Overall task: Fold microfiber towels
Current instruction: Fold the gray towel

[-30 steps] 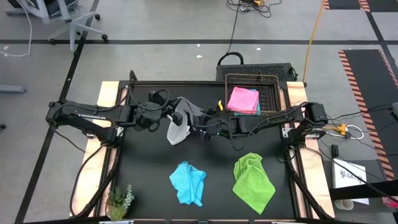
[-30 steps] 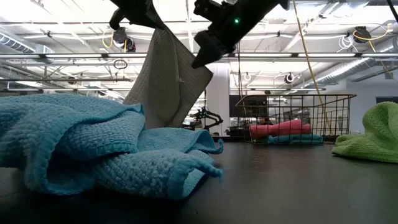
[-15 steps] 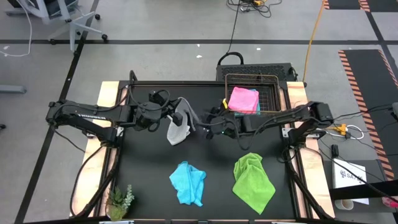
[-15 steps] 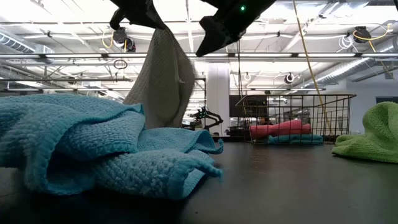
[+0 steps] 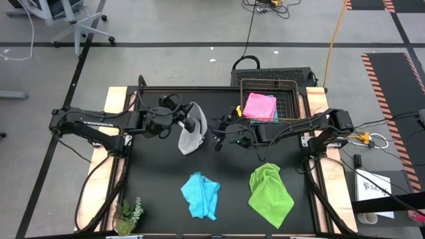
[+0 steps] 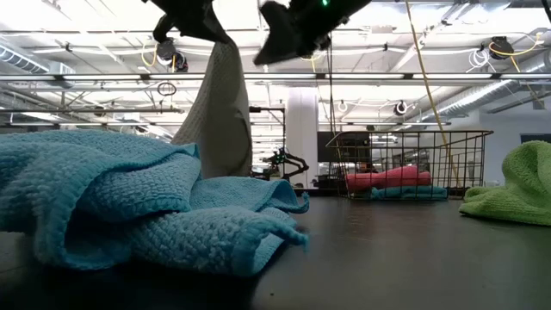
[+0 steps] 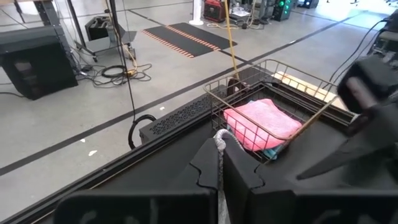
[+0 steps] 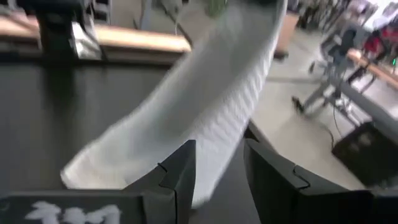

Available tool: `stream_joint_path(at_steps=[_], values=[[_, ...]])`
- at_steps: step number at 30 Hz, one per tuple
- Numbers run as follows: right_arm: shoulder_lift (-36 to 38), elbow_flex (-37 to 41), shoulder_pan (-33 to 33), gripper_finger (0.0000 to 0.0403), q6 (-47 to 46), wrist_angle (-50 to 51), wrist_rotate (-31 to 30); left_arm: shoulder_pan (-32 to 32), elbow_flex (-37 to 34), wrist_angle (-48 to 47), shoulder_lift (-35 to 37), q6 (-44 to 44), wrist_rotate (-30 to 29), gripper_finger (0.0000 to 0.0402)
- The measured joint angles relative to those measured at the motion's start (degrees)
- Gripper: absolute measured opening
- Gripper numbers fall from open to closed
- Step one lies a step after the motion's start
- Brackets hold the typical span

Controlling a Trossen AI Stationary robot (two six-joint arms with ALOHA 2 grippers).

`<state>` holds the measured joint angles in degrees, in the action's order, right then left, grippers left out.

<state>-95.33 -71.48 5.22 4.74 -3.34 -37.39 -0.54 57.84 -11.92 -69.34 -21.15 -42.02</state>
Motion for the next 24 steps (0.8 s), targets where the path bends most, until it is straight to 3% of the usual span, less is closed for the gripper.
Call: stream_joint_path(at_steps=[12,19,24], values=[[-4.2,0.0,-1.8,0.0128,-0.3,-9.6,-1.6,0.3,0.0,0.1,0.0,0.3,0.0,0.0009],[-5.5,0.0,-0.8,0.0128,7.0,-21.0,-1.5,0.6,0.0,0.0,-0.5,0.4,0.0,0.0009],[-5.5,0.0,-0.9,0.0128,6.8,-21.9,-1.5,0.6,0.0,0.2,-0.5,0.1,0.0,0.0007]])
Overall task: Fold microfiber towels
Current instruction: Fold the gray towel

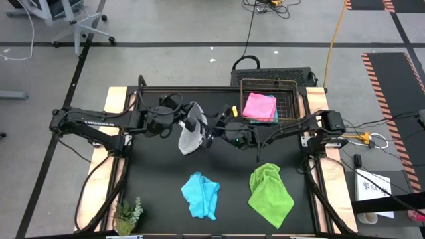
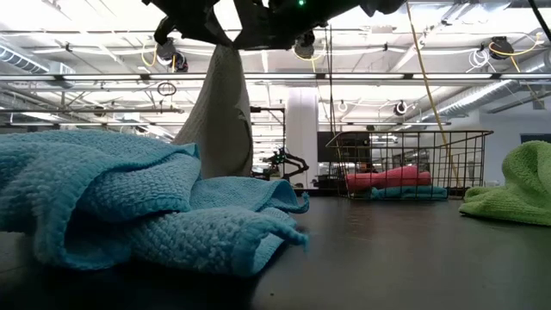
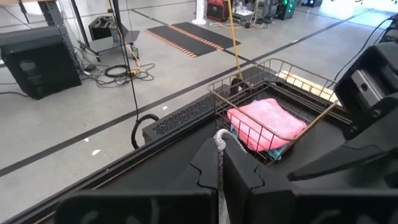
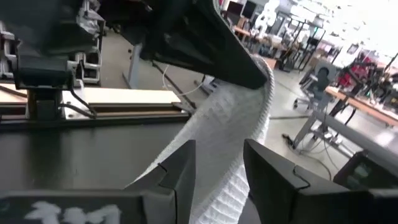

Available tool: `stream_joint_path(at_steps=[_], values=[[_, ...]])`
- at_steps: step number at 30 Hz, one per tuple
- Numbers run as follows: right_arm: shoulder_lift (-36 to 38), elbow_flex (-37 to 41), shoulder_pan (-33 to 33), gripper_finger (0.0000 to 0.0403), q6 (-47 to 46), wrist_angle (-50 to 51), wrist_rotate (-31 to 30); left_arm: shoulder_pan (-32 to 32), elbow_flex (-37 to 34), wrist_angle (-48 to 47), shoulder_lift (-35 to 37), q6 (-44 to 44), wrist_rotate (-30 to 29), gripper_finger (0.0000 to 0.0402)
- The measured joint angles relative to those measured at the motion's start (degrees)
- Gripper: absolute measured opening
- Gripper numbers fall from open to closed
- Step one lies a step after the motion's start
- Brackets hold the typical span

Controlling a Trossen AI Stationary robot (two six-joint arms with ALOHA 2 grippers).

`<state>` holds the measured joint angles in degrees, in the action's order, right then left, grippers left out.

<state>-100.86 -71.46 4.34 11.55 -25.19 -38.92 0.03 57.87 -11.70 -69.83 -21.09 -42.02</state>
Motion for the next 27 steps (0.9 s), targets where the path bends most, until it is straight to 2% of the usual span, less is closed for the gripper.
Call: stream_joint_path(at_steps=[10,16,23,27], values=[[0.0,0.0,-1.8,0.0128,-1.6,5.3,-0.3,-0.8,0.0,3.4,0.0,1.1,1.2,0.0009],[0.0,0.0,-1.7,0.0128,3.8,9.3,-0.4,-3.0,0.0,3.3,0.2,1.3,1.2,0.0008],[0.4,0.0,-1.5,0.0128,5.8,14.3,-0.6,-4.2,0.0,2.4,0.2,1.1,1.0,0.0007],[2.1,0.0,-0.8,0.0128,7.5,19.4,-4.5,-4.3,0.0,2.2,0.2,1.1,1.0,0.0005]])
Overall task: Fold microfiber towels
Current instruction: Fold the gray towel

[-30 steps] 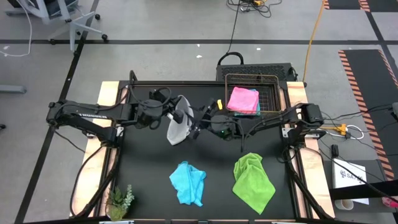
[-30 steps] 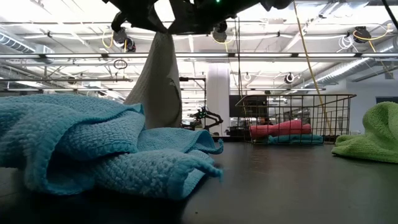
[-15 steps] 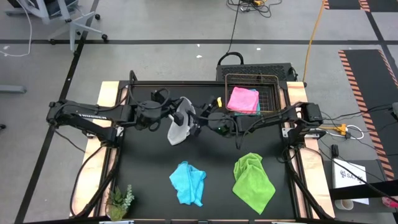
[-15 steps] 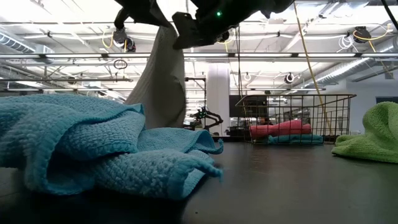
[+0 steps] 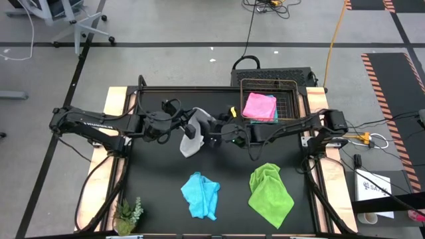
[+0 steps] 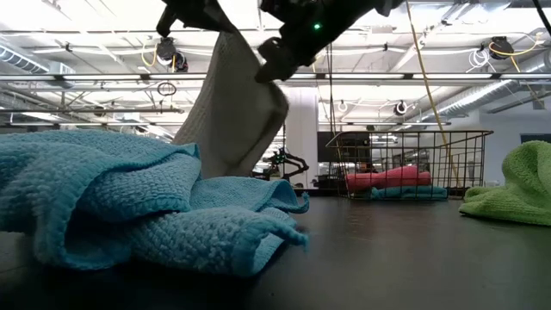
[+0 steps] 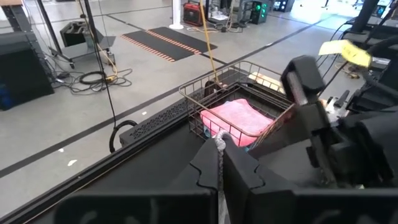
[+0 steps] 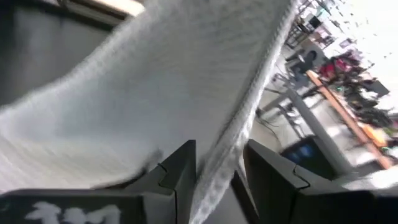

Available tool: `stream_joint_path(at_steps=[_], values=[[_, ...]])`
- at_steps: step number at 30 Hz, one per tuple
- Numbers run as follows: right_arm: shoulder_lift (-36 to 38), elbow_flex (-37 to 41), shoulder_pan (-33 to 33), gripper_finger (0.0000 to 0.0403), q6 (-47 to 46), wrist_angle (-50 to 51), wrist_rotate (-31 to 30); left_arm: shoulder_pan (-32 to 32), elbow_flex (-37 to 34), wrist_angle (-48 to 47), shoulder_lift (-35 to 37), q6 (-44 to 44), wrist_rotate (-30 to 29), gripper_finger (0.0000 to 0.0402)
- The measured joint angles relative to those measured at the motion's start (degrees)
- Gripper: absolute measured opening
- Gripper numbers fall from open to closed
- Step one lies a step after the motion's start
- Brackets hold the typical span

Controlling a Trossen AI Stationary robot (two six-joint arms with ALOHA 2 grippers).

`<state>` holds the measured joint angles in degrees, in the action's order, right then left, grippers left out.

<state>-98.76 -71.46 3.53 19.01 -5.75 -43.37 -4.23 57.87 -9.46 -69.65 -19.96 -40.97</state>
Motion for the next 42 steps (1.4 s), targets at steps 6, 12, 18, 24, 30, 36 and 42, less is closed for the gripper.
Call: stream_joint_path(at_steps=[6,12,18,24,30,36,42], values=[[3.3,0.0,0.7,0.0128,1.7,1.9,-1.9,0.0,0.0,-1.0,0.0,0.0,0.0,0.0011],[5.4,0.0,0.6,0.0128,1.6,2.5,-1.9,0.0,0.0,-1.1,0.0,0.2,0.4,0.0006],[5.3,0.0,0.3,0.0128,-1.4,2.7,-1.4,0.0,0.0,-0.9,0.1,0.4,0.5,0.0009],[4.5,-0.1,1.9,0.0126,-10.5,2.2,3.4,0.5,0.0,-0.4,0.1,1.4,0.2,0.0012],[-1.0,0.0,3.9,0.0106,-11.7,-1.1,5.1,2.3,0.0,1.6,0.1,4.0,0.0,0.0005],[-3.4,0.0,4.1,0.0098,-5.3,-11.6,3.0,3.2,0.0,1.8,-0.1,4.4,0.3,0.0007],[-3.4,0.0,3.5,0.0100,-1.0,-14.1,-1.8,3.2,0.0,2.2,-0.1,3.8,0.5,0.0012]])
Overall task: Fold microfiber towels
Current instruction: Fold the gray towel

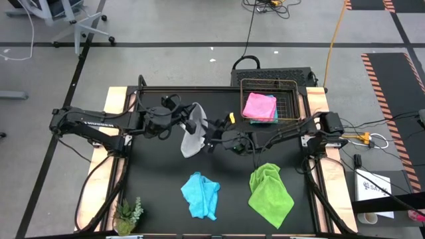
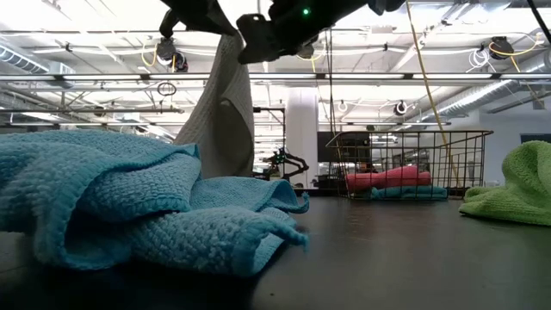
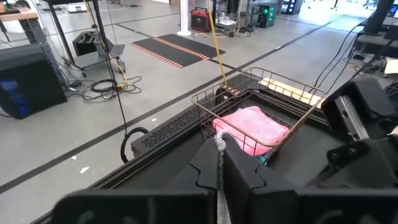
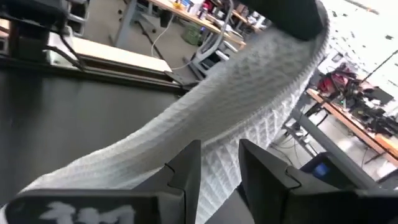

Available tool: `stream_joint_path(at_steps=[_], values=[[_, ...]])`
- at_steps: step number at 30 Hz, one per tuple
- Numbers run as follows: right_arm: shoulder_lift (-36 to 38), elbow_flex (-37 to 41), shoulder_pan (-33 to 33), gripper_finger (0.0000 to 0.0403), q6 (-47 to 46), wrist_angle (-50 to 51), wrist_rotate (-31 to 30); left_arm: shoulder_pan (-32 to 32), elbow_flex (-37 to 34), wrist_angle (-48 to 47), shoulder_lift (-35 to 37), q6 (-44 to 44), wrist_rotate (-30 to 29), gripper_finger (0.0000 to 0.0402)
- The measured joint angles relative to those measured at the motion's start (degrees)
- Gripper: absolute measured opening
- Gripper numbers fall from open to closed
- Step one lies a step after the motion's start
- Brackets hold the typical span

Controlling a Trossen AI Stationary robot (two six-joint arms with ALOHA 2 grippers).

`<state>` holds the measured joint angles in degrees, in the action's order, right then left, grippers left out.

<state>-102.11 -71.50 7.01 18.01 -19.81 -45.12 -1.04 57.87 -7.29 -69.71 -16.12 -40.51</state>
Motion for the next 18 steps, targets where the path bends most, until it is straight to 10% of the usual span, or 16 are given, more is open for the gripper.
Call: stream_joint_path(at_steps=[18], values=[[0.0,0.0,-0.9,0.0100,-6.0,-6.4,8.9,3.3,0.0,2.0,0.0,2.4,-0.4,0.0011]])
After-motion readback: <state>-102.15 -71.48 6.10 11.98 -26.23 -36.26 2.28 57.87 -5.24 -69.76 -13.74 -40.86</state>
